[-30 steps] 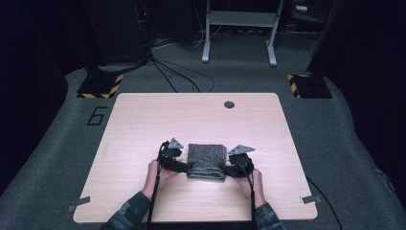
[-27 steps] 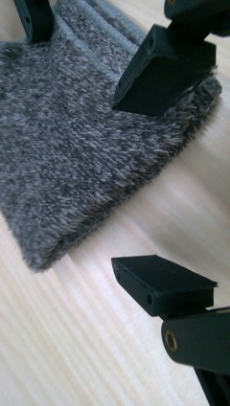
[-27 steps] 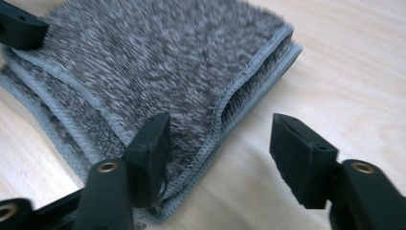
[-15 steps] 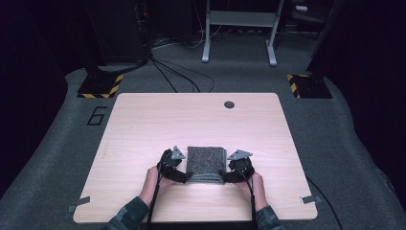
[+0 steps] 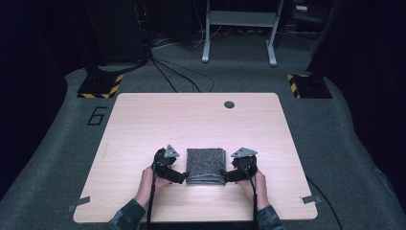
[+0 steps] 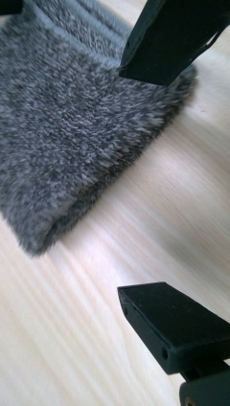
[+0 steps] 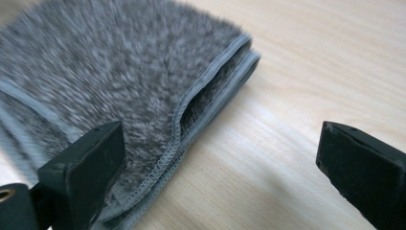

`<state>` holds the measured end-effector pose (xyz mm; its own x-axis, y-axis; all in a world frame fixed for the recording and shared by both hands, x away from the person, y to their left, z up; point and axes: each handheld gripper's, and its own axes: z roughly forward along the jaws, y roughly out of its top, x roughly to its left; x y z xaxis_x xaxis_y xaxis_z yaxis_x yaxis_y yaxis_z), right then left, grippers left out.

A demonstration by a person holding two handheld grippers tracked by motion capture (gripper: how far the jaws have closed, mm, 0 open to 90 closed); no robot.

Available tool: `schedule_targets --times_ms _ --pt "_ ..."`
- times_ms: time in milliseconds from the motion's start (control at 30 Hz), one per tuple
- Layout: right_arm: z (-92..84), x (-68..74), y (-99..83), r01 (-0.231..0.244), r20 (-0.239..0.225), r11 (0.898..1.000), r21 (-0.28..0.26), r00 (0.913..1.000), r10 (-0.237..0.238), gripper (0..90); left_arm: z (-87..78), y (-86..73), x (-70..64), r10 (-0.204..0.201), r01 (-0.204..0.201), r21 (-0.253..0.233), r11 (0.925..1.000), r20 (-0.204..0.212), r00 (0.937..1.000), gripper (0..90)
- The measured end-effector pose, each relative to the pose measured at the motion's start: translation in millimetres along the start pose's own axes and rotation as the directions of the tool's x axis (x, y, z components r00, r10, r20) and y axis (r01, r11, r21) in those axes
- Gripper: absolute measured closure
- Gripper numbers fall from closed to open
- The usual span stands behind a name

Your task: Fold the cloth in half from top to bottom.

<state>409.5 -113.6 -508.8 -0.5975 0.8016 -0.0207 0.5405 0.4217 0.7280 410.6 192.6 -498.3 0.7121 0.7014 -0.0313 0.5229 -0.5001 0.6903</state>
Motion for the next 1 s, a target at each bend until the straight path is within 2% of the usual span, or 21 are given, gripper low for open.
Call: schedule_targets --times_ms 67,100,167,267,300,367,400,433,467,533,567,600,667,700,733,800,833,900,933,967,1000 --pt "-9.5 -3.0 0.5 -0.020 0.004 0.999 -0.027 0.9998 0.020 2.6 -5.8 -1.1 1.5 0.005 -0.005 -0.004 1.0000 -0.011 0.9999 0.3" --pt "-15.8 -5.9 0.3 -0.020 0.005 0.999 -0.038 0.9998 0.020 2.6 -18.1 -5.4 5.3 -0.004 0.003 -0.013 0.9999 -0.031 0.9995 0.0" --pt "-24.5 -9.8 -1.1 -0.026 0.018 0.998 -0.060 0.9995 0.028 2.6 -26.8 -10.8 9.9 -0.013 0.011 -0.028 0.9996 -0.057 0.9983 0.0" --pt "-36.7 -17.5 -6.7 -0.045 0.035 0.996 -0.077 0.9982 0.048 2.6 -37.3 -22.9 20.7 -0.049 0.046 -0.035 0.9983 -0.087 0.9950 0.0" --pt "-39.7 -20.5 -9.3 -0.044 0.044 0.996 -0.077 0.9979 0.048 2.6 -40.5 -27.1 25.4 -0.056 0.054 -0.025 0.9983 -0.095 0.9939 0.0" --pt "-44.6 -25.9 -15.8 -0.053 0.067 0.996 -0.072 0.9961 0.058 3.2 -43.4 -36.7 31.7 -0.091 0.089 -0.027 0.9957 -0.108 0.9900 0.0" --pt "-44.6 -25.9 -15.8 -0.053 0.067 0.996 -0.072 0.9961 0.058 3.2 -43.4 -36.7 31.7 -0.091 0.089 -0.027 0.9957 -0.108 0.9900 0.0" --pt "-46.8 -28.9 -19.4 -0.052 0.081 0.996 -0.069 0.9950 0.058 3.3 -44.4 -44.0 35.2 -0.102 0.101 -0.017 0.9947 -0.118 0.9877 0.0" --pt "-50.7 -36.7 -29.7 -0.069 0.116 0.996 -0.061 0.9903 0.076 3.5 -44.7 -52.5 38.3 -0.117 0.117 -0.007 0.9931 -0.131 0.9845 0.0" --pt "-51.8 -41.8 -36.3 -0.074 0.138 0.996 -0.048 0.9873 0.079 3.6 -43.8 -61.1 40.5 -0.131 0.132 -0.007 0.9912 -0.153 0.9795 0.0" --pt "-51.5 -43.8 -40.8 -0.092 0.156 0.995 -0.040 0.9830 0.097 3.5 -44.0 -65.3 42.4 -0.136 0.138 0.005 0.9904 -0.155 0.9786 0.0" --pt "-51.4 -46.7 -45.4 -0.097 0.166 0.995 -0.029 0.9811 0.100 3.4 -43.1 -70.4 44.2 -0.153 0.155 0.000 0.9879 -0.160 0.9752 0.0" --pt "-50.8 -51.5 -54.0 -0.113 0.176 0.993 -0.020 0.9777 0.115 3.1 -43.0 -76.6 47.3 -0.164 0.167 0.007 0.9859 -0.172 0.9714 0.0" --pt "-50.5 -53.6 -58.6 -0.117 0.188 0.993 -0.018 0.9750 0.118 2.9 -41.4 -78.8 47.7 -0.176 0.177 -0.009 0.9842 -0.181 0.9677 0.0" --pt "-50.2 -54.6 -61.1 -0.115 0.197 0.993 -0.011 0.9737 0.115 2.8 -42.0 -80.8 49.1 -0.175 0.176 -0.008 0.9843 -0.179 0.9682 0.0" --pt "-48.3 -56.5 -66.6 -0.115 0.215 0.993 0.001 0.9701 0.112 2.2 -42.1 -83.6 49.9 -0.177 0.175 -0.029 0.9842 -0.198 0.9641 0.0" --pt "-46.6 -57.1 -69.2 -0.123 0.219 0.992 0.006 0.9685 0.119 0.7 -42.9 -84.3 50.4 -0.173 0.171 -0.024 0.9849 -0.199 0.9646 0.0" --pt "-47.2 -59.7 -73.3 -0.148 0.211 0.989 -0.015 0.9662 0.147 0.8 -42.2 -86.5 50.4 -0.174 0.169 -0.044 0.9847 -0.208 0.9625 0.0" --pt "-47.3 -59.7 -73.4 -0.151 0.221 0.988 -0.018 0.9634 0.152 0.5 -41.3 -88.1 49.7 -0.179 0.169 -0.063 0.9836 -0.220 0.9589 0.0" --pt "-47.2 -59.7 -73.8 -0.152 0.228 0.988 -0.023 0.9616 0.153 0.3 -41.4 -88.2 49.9 -0.180 0.171 -0.061 0.9834 -0.223 0.9580 0.0" --pt "-47.6 -60.5 -74.0 -0.148 0.220 0.989 -0.015 0.9642 0.148 0.3 -41.6 -88.4 50.2 -0.182 0.172 -0.060 0.9832 -0.228 0.9566 0.0"
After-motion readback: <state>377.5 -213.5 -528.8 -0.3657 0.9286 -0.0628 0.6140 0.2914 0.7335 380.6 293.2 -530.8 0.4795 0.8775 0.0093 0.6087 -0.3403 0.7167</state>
